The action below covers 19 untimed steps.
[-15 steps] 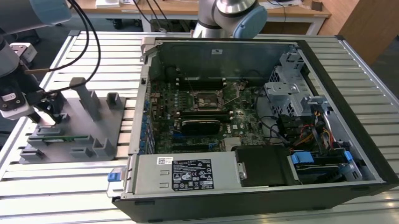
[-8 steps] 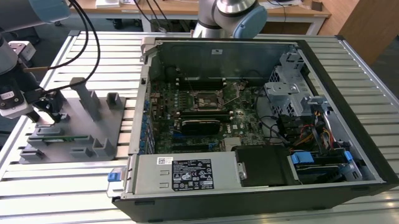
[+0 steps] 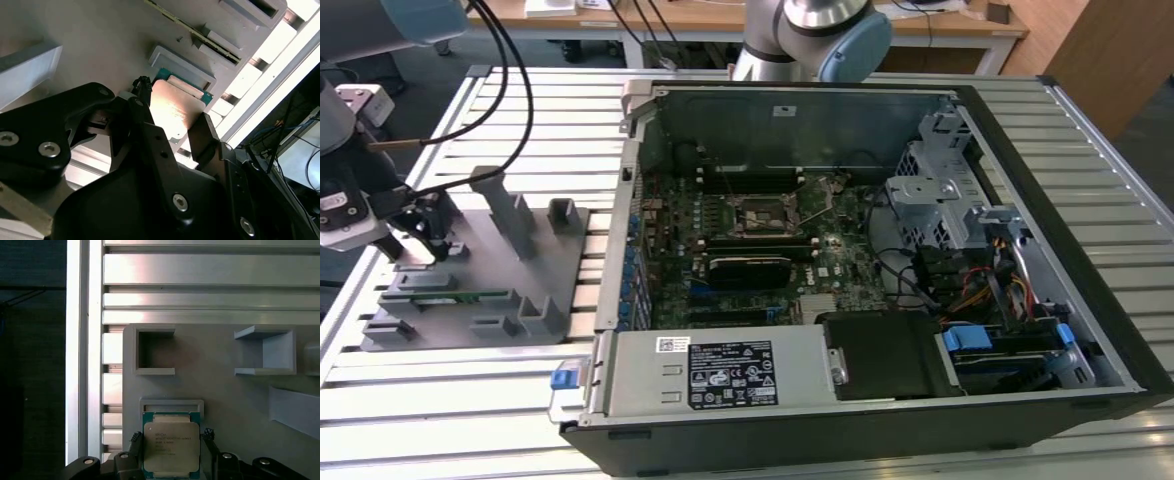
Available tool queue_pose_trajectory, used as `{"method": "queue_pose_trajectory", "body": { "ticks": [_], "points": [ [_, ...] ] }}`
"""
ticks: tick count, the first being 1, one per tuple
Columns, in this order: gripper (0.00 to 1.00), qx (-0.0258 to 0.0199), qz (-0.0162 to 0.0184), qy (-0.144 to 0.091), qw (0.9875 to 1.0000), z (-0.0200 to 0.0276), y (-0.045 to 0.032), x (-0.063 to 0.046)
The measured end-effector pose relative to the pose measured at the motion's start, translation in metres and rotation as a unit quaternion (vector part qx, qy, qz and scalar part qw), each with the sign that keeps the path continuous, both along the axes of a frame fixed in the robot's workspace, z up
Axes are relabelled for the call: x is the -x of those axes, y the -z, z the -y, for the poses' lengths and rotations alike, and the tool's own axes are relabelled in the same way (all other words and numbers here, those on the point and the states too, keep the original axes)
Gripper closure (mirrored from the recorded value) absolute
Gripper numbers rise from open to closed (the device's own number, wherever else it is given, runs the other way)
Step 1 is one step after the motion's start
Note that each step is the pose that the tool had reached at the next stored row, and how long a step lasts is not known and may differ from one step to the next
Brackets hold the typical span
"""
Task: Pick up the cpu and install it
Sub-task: 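Pick up the cpu and move it towards the insertion slot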
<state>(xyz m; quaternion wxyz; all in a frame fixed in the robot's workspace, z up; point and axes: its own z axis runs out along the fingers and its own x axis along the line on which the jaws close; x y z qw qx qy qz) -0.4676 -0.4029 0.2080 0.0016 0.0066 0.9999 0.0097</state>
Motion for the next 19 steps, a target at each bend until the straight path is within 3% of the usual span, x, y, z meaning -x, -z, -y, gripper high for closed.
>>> {"method": "queue_pose_trajectory", "body": {
  "ticks": [3,5,19],
  "points": [
    [0.46,0.0006,0.0,0.0,1.0,-0.0002,-0.0003,0.0],
    [0.46,0.0039,-0.0001,0.0,1.0,-0.0008,-0.0011,0.0],
    [0.46,0.0071,-0.0001,0.0,1.0,-0.0011,-0.002,0.0]
  ]
}}
